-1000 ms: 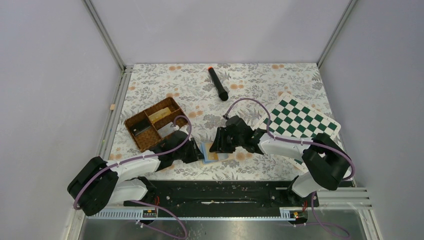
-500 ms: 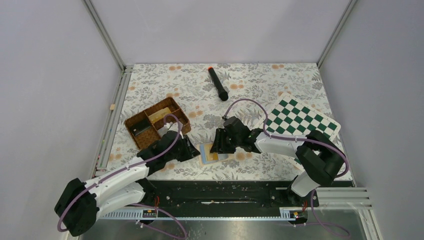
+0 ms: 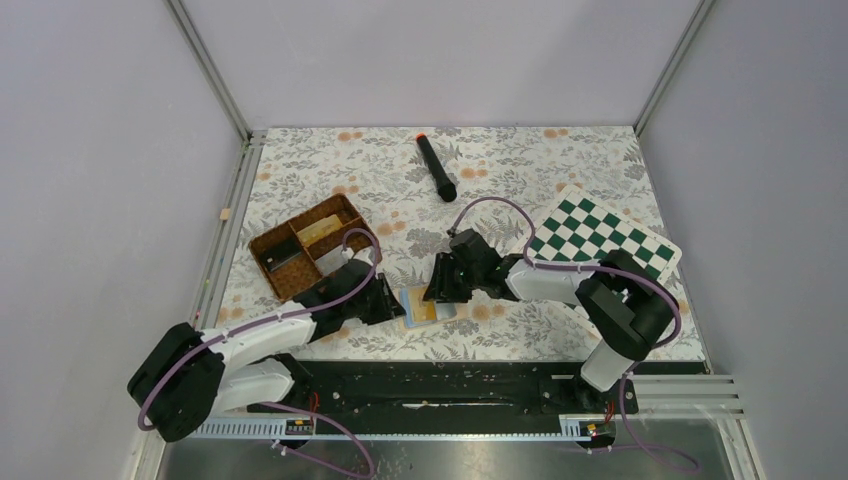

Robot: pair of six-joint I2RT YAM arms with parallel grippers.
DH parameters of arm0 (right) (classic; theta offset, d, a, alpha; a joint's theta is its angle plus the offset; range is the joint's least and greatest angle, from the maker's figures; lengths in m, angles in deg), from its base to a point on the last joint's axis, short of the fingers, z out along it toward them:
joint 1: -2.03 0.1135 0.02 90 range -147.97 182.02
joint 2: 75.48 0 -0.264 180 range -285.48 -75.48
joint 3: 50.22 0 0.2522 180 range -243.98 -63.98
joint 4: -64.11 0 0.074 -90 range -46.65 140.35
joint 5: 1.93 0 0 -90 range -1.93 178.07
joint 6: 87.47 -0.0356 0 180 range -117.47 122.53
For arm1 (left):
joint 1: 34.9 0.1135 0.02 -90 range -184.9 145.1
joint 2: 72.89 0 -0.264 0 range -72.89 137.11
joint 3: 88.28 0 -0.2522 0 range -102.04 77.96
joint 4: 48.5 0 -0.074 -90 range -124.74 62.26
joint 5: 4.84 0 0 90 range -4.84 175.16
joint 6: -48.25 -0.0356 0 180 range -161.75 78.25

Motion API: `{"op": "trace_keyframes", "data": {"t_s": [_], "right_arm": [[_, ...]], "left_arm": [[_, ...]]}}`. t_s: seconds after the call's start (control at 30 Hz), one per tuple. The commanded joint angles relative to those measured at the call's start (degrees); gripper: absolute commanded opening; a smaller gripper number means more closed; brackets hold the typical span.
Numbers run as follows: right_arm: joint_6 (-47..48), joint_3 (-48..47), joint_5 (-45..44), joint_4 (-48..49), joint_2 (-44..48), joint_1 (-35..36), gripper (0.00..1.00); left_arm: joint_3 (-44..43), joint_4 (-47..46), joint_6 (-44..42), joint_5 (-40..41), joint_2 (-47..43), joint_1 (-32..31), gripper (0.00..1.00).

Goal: Take the credit cards out of the card holder
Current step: Remove the credit card from the card holder.

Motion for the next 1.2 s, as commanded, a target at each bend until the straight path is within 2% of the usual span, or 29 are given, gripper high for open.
{"op": "trace_keyframes", "data": {"t_s": [0.0, 0.43, 0.67, 0.9, 1.07, 1.17], "right_arm": [[1.0, -0.8, 1.7, 2.8, -1.4, -1.0, 0.46], [0.8, 1.4, 5.2, 6.8, -3.4, -1.8, 0.43], [-2.9, 6.8, 11.0, 17.4, -5.1, -4.4, 0.39], [-3.8, 9.6, 14.0, 23.2, -5.7, -5.4, 0.36], [-5.5, 11.0, 14.9, 26.9, -6.5, -5.5, 0.27], [-5.8, 11.7, 15.1, 28.2, -6.7, -5.8, 0.16]], "left_arm": [[-2.1, -6.5, -1.3, -2.5, 1.5, -0.2, 0.24], [0.5, -12.1, -1.0, -3.7, 8.1, -0.2, 0.22], [1.8, -11.7, -1.3, -3.5, 7.6, -0.2, 0.22], [2.7, -10.8, -1.5, -3.1, 6.7, -0.2, 0.22], [3.3, -10.5, -1.3, -3.1, 6.0, -0.3, 0.22], [3.7, -10.1, -1.2, -2.9, 5.3, -0.2, 0.22]]}}
